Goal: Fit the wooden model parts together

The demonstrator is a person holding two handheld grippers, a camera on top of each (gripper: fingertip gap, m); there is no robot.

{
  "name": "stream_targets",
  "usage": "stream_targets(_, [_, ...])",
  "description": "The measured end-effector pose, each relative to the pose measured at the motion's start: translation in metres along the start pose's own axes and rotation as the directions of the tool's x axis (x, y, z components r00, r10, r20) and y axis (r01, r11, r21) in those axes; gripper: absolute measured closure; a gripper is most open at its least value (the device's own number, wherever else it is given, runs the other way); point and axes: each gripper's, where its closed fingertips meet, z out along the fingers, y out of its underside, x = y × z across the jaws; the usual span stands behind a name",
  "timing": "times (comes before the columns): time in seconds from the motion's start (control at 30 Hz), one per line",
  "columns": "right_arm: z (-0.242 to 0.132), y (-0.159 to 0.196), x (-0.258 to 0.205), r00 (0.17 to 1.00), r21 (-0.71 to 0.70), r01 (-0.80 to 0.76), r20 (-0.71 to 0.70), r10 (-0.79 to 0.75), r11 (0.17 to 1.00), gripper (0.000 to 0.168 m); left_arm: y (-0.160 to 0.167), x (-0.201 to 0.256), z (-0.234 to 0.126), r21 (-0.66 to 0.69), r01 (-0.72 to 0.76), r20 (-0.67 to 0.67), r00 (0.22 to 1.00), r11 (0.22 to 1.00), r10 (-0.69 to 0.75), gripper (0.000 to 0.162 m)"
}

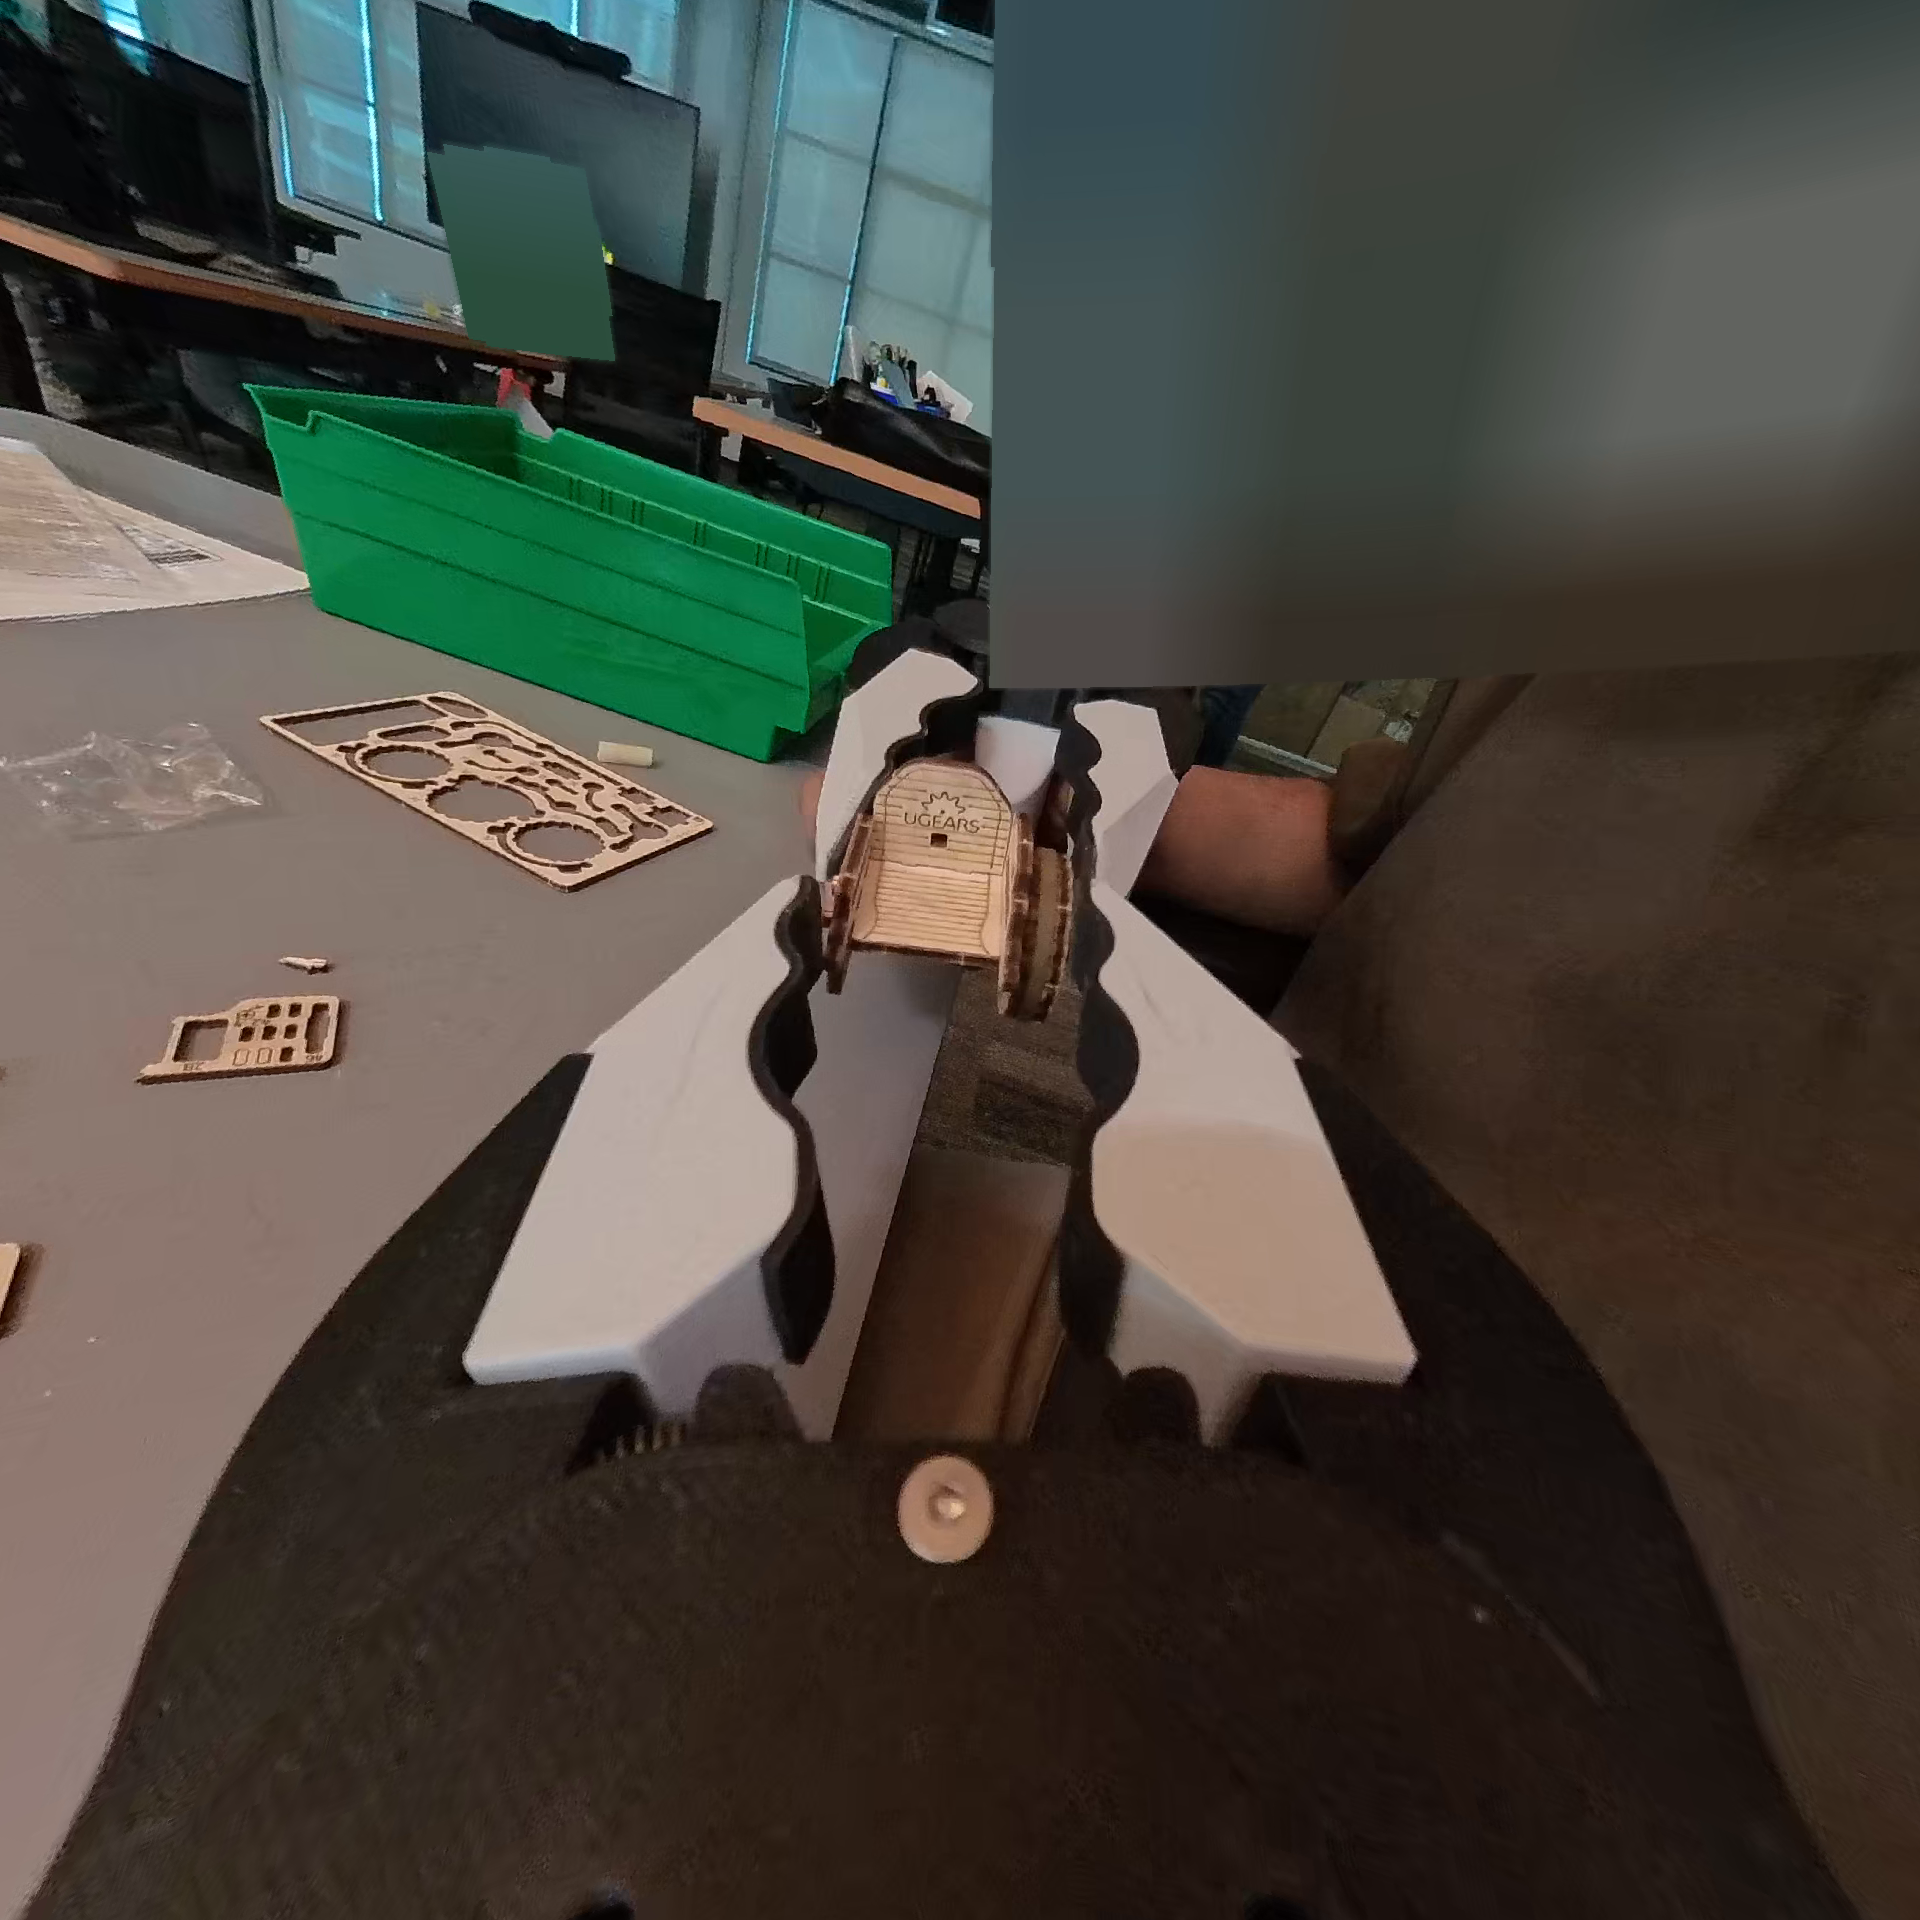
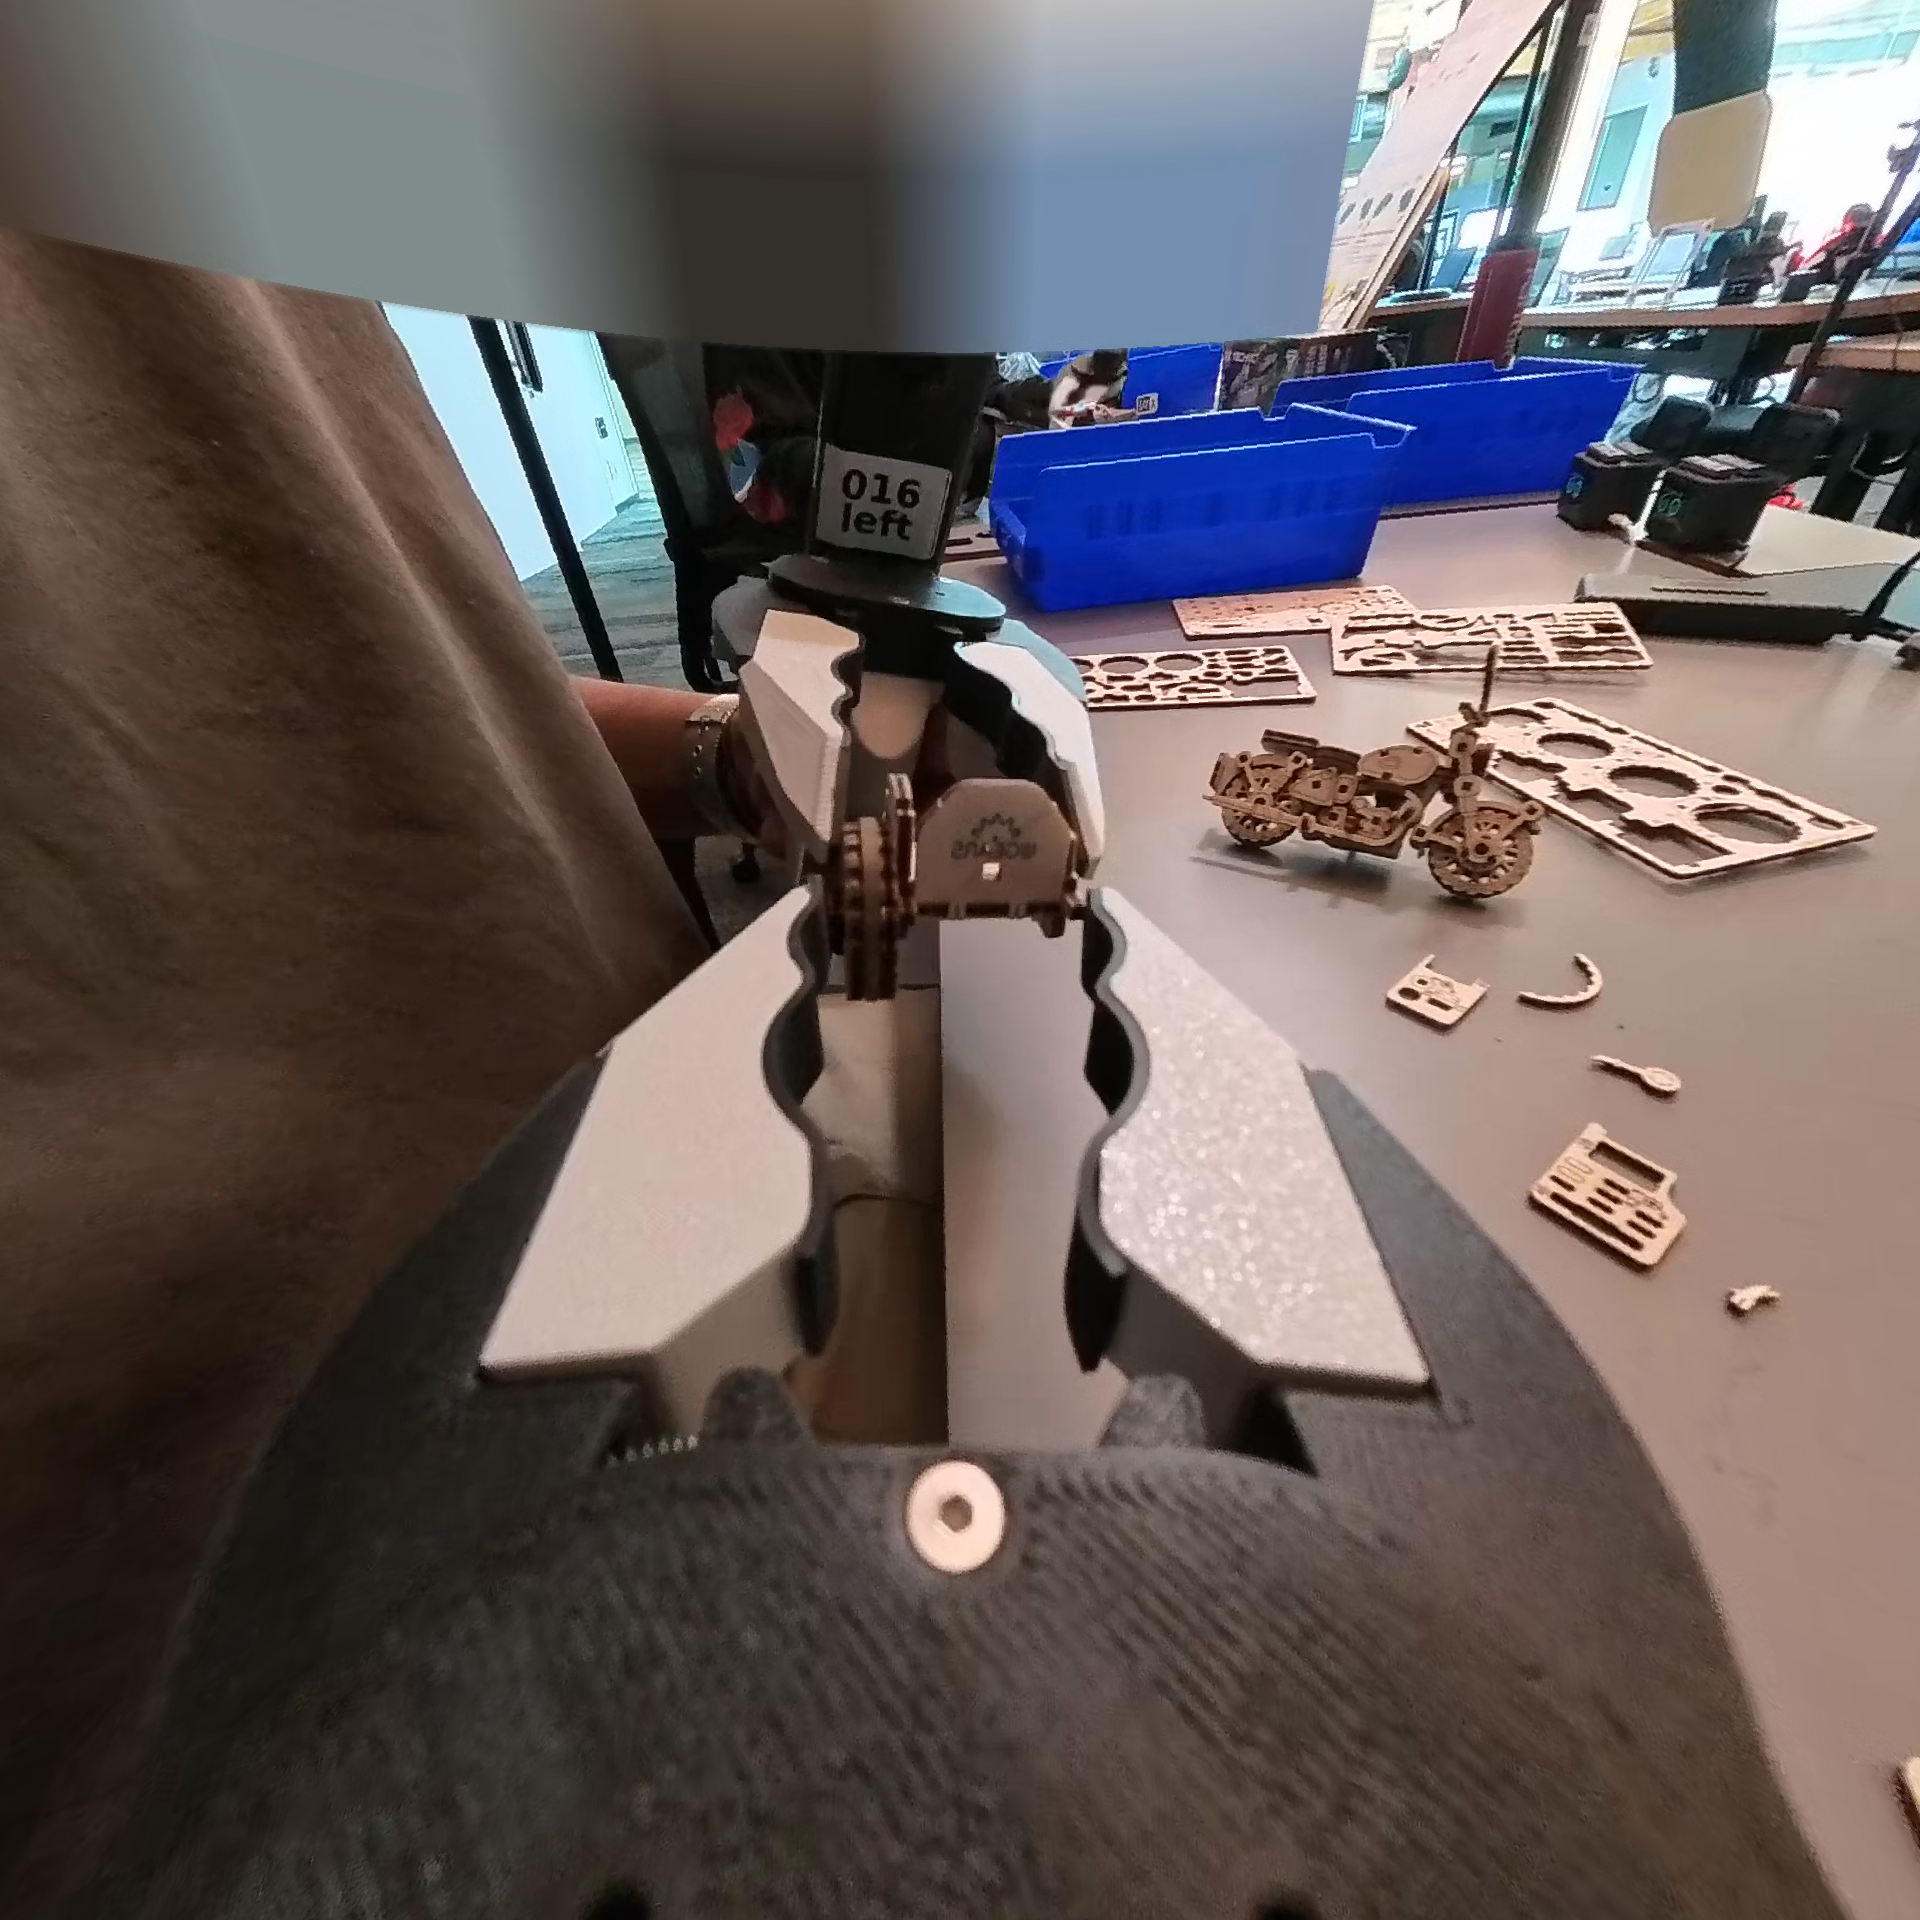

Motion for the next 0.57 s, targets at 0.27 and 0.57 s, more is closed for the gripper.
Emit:
stream_targets(0.27, [0.001,-0.002,-0.002,1.000,0.003,-0.015,0.005,0.015,1.000,0.121,0.000,0.002,0.000,0.005,-0.024,-0.007,1.000,1.000,0.024,0.118])
stream_targets(0.57, [-0.007,-0.025,0.009,0.998,0.146,-0.033,-0.051,0.041,0.989,0.110,-0.035,-0.007,-0.015,0.239,0.351,-0.174,0.933,0.906,-0.315,0.119])
